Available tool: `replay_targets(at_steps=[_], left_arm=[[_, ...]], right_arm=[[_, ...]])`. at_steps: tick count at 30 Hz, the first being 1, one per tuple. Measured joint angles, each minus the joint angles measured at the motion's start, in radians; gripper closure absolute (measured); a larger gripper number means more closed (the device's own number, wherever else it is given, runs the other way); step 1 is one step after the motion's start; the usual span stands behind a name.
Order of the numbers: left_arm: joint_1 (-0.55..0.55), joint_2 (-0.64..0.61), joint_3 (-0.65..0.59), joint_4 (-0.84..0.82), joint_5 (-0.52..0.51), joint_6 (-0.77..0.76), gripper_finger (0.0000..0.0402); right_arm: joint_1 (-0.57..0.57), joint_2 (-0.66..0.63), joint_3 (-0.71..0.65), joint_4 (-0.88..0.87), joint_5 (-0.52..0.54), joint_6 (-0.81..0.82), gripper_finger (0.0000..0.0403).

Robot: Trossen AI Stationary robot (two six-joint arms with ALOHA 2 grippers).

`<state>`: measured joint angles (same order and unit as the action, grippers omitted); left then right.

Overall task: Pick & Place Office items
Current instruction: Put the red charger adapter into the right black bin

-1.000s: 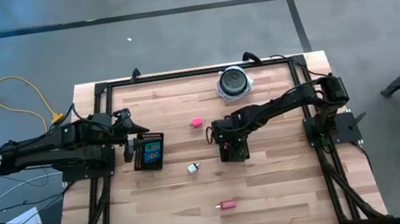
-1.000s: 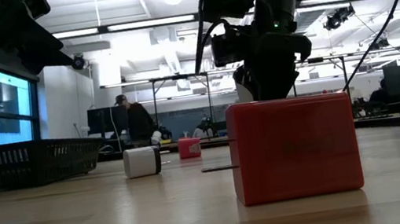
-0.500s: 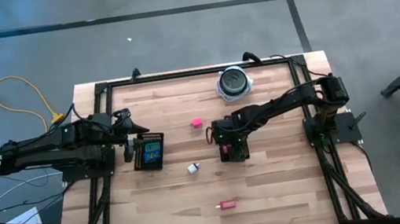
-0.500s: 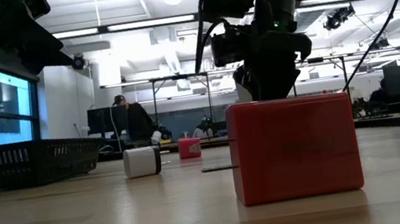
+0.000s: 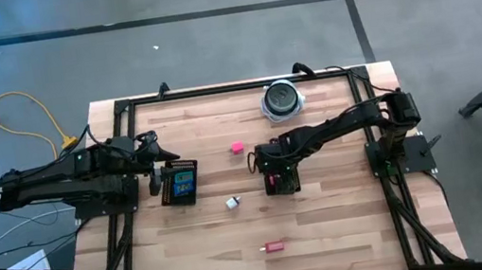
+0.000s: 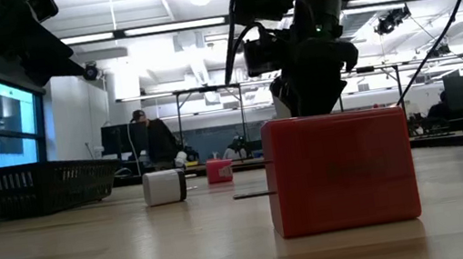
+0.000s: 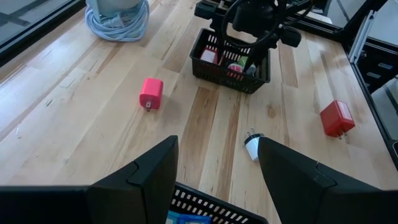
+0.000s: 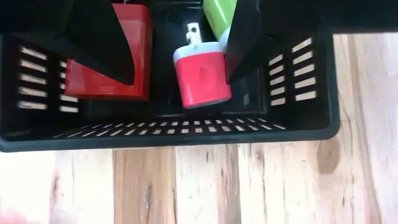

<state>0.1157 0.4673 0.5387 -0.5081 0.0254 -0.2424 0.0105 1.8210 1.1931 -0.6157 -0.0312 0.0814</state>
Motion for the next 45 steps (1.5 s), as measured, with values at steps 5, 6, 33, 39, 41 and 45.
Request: replay_targets(at_steps=[5, 6, 33, 39, 41, 45], left_arm=[[0.0, 0.0, 0.0, 0.0, 0.0, 0.0, 0.0186], [0.0, 0.0, 0.0, 0.0, 0.0, 0.0, 0.0186], [0.0, 0.0, 0.0, 0.0, 0.0, 0.0, 0.0186], [0.0, 0.0, 0.0, 0.0, 0.0, 0.0, 0.0186], [0.0, 0.0, 0.0, 0.0, 0.0, 0.0, 0.0186], [0.0, 0.0, 0.0, 0.0, 0.0, 0.0, 0.0186]], right_arm=[[0.0, -0.015, 0.0, -0.006, -0.001, -0.015, 0.0166], [0.0, -0.018, 0.0, -0.013, -0.002, -0.016, 0.0166], [0.097, -0.044, 0.26, -0.226, 0.041, -0.033, 0.0166], [0.172, -0.043, 0.268, -0.229, 0.115, 0.048, 0.0166], [0.196, -0.043, 0.268, -0.226, 0.129, 0.079, 0.0166], [0.242, -0.043, 0.268, -0.216, 0.134, 0.152, 0.0166]])
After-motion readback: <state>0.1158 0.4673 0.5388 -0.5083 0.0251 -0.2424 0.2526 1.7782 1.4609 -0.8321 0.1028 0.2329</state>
